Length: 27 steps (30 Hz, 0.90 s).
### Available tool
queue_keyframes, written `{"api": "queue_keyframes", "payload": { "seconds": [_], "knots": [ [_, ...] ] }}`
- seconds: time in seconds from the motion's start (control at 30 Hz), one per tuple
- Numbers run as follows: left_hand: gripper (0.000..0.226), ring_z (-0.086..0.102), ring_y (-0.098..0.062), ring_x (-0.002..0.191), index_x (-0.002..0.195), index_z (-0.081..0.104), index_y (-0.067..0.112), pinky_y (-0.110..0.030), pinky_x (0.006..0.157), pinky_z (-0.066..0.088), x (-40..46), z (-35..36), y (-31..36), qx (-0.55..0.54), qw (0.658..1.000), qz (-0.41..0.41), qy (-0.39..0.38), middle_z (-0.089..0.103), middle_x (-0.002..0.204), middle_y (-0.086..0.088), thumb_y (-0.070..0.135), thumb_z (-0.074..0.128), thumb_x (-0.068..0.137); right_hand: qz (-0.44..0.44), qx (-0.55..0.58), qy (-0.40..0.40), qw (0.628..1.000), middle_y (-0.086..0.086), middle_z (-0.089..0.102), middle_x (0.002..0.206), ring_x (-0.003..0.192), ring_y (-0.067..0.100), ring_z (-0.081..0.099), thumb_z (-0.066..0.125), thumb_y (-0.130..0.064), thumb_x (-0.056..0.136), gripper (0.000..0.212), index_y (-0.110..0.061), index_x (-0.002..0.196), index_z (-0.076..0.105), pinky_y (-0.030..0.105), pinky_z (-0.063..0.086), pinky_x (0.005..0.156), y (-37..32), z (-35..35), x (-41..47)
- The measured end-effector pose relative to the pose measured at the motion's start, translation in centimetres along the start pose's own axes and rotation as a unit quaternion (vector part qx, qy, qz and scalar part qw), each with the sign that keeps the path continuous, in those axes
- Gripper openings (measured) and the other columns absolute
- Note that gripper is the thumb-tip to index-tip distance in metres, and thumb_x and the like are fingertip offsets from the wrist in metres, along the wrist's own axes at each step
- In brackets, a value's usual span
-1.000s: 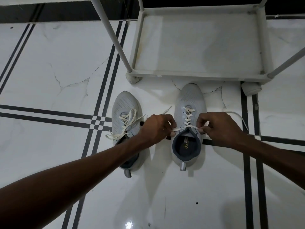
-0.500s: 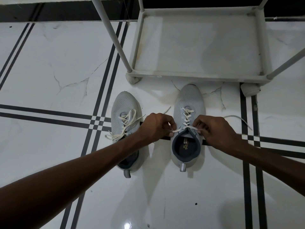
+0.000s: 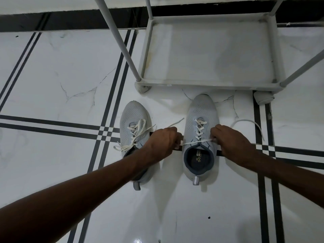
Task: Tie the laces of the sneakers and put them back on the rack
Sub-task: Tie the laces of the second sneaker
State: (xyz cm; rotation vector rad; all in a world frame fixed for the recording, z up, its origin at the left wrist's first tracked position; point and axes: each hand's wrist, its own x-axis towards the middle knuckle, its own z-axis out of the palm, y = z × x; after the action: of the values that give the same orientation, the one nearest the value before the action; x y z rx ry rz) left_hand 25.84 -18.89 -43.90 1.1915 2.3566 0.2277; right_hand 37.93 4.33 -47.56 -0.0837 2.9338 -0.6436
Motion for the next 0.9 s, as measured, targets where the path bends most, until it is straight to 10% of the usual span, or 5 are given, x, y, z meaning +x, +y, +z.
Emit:
{"api": "queue_keyframes", "payload": {
  "seconds": [0.13, 0.4, 0.57, 0.9],
  "knots": [
    [0.008, 0.063, -0.009, 0.067, 0.083, 0.077, 0.02, -0.02, 0.067, 0.048, -0.2, -3.0, -2.7, -0.266, 0.954, -0.059, -0.122, 0.074, 0.073, -0.004, 0.027, 0.075, 0.085, 0.053, 0.073, -0.101, 0.991, -0.01, 0.06, 0.076, 0.073, 0.015, 0.058, 0.065, -0.015, 0.089, 0.013, -0.022, 0.078, 0.063, 0.033, 0.043, 0.064, -0.1, -3.6, 0.7],
    [0.008, 0.063, -0.022, 0.121, 0.092, 0.069, 0.01, -0.029, 0.097, 0.05, 0.8, -6.3, -0.9, -0.591, 0.8, -0.003, -0.104, 0.073, 0.115, -0.01, 0.006, 0.062, 0.093, 0.102, 0.445, -0.146, 0.878, 0.0, 0.077, 0.108, 0.103, 0.015, 0.071, 0.068, -0.014, 0.087, 0.009, -0.016, 0.088, 0.077, 0.029, 0.056, 0.088, -2.3, -10.1, 0.4],
    [0.01, 0.062, -0.016, 0.079, 0.095, 0.073, 0.012, -0.028, 0.079, 0.049, 3.3, -3.9, 1.6, -0.63, 0.771, -0.078, -0.04, 0.067, 0.078, -0.003, 0.019, 0.066, 0.093, 0.183, 0.551, -0.054, 0.812, 0.009, 0.076, 0.087, 0.064, 0.014, 0.059, 0.064, -0.012, 0.091, 0.013, -0.003, 0.097, 0.071, 0.027, 0.05, 0.062, -4.1, -7.1, 1.1],
    [0.017, 0.063, -0.014, 0.062, 0.111, 0.065, 0.007, -0.03, 0.065, 0.054, 5.4, -0.7, 1.9, -0.63, 0.761, -0.148, -0.047, 0.069, 0.074, -0.007, 0.005, 0.062, 0.094, 0.126, 0.35, 0.02, 0.928, 0.001, 0.068, 0.071, 0.06, 0.003, 0.064, 0.056, -0.002, 0.093, 0.022, -0.02, 0.105, 0.061, 0.008, 0.043, 0.054, -5.4, -4.6, 2.4]
  ]
}}
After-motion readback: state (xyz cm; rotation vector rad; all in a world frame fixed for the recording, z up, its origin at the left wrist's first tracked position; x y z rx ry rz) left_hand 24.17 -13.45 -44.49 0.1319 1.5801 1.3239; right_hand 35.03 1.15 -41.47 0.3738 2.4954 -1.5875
